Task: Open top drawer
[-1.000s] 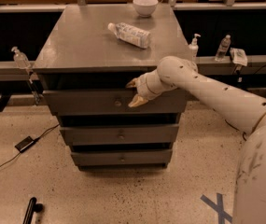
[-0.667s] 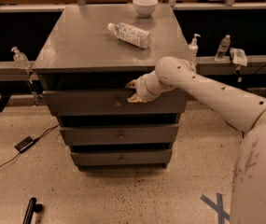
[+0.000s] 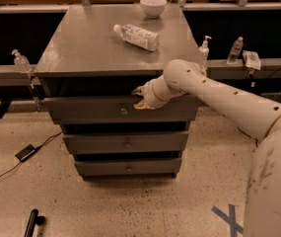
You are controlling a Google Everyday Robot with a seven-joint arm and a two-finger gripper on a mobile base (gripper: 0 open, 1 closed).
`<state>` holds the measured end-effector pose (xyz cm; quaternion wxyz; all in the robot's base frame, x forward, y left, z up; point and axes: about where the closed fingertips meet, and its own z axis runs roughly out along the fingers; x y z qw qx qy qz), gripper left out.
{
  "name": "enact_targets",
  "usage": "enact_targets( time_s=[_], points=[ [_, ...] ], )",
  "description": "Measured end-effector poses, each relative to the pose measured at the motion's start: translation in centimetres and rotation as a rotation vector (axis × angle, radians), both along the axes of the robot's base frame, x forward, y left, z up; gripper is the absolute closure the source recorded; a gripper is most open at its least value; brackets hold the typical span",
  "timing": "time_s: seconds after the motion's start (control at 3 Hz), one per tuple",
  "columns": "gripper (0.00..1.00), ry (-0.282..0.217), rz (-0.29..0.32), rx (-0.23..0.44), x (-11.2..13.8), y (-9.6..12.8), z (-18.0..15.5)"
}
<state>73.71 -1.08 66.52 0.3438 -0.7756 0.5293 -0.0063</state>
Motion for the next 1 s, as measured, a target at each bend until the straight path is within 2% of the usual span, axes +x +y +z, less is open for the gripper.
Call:
enact_targets(
  time_s=[0.33,0.67,1.0],
  points=[
    [1.00,0.000,0.000,0.000,0.0,0.0,0.0],
    [1.00,0.021,-0.010,0.031,-2.3,-1.2,0.0],
    [1.00,0.021,-0.011,0.033,-2.5,-1.3,0.2]
  ],
)
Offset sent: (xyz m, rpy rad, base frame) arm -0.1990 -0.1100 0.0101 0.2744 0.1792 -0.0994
